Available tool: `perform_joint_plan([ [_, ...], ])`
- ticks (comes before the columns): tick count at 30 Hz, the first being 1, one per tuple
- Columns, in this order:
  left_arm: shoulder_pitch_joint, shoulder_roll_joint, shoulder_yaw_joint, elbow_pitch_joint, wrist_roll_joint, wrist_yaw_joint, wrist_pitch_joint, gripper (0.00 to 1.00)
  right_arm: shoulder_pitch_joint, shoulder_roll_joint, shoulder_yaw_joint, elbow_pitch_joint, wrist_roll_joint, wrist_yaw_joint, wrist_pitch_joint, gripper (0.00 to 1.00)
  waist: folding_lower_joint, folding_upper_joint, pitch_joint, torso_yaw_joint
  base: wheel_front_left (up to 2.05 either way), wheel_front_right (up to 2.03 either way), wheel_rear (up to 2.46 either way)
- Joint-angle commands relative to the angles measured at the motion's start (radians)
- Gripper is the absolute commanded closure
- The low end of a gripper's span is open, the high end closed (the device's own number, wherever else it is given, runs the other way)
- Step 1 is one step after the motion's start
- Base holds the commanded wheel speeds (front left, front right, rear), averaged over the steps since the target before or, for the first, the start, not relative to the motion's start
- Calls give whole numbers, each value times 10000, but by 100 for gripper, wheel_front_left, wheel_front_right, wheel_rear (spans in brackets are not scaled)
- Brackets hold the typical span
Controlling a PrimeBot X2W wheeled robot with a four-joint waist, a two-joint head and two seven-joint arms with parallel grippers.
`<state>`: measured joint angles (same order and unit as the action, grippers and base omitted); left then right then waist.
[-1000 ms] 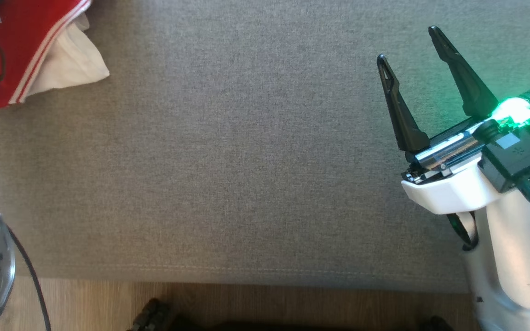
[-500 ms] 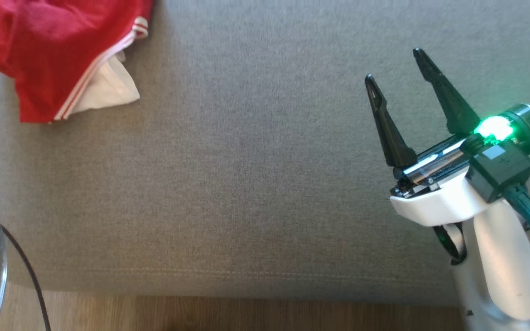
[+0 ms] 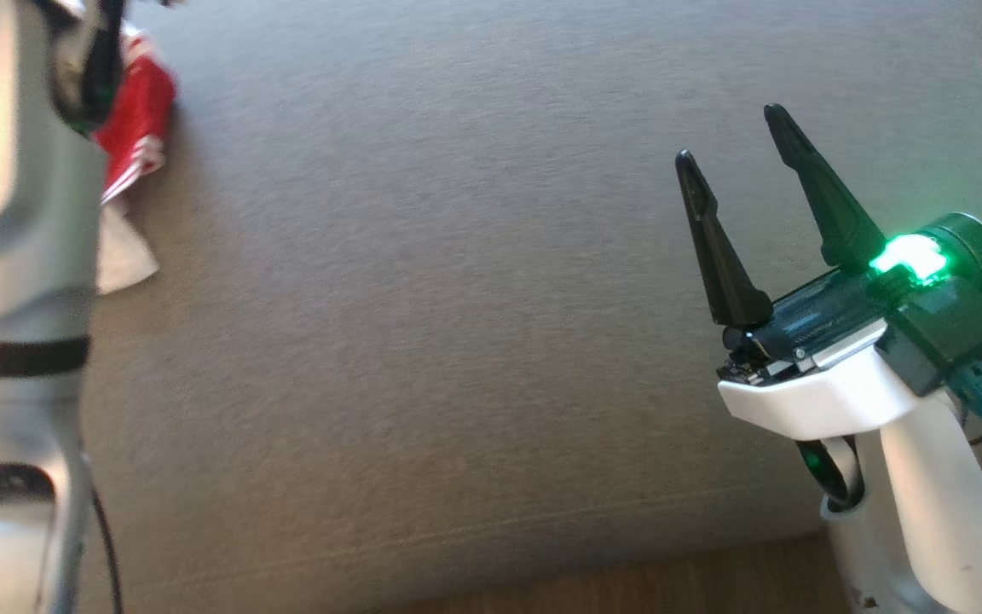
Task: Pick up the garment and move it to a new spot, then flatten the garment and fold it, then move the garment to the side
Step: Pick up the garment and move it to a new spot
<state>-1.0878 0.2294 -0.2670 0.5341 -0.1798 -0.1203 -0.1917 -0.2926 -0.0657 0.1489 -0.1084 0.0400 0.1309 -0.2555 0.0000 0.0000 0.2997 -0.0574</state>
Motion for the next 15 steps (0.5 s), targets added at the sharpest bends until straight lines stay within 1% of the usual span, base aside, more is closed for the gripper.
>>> perform_joint_plan([
  [1, -132, 226, 98, -710, -173, -23, 134, 100, 67, 151, 224, -441, 175, -2, -63, 0, 0, 0, -278, -931, 0, 0, 0],
  [6, 588, -394, -300, -1703, -700, -49, 450, 100, 142, 152, 141, -661, 528, -2, -63, 0, 0, 0, -197, -2084, 0, 0, 0],
  [9, 1043, -821, -595, -2096, -885, -45, 436, 100, 182, 153, 58, -788, 706, -2, -63, 0, 0, 0, 5, -2677, 0, 0, 0],
  [13, 1673, -1311, -766, -2181, -1244, 90, 33, 100, 199, 153, -10, -921, 918, -2, -63, 0, 0, 0, 348, -3316, 0, 0, 0],
  [15, 2019, -1460, -897, -2038, -1403, 92, -231, 100, 197, 153, -1, -946, 1011, -2, -63, 0, 0, 0, 508, -3562, 0, 0, 0],
])
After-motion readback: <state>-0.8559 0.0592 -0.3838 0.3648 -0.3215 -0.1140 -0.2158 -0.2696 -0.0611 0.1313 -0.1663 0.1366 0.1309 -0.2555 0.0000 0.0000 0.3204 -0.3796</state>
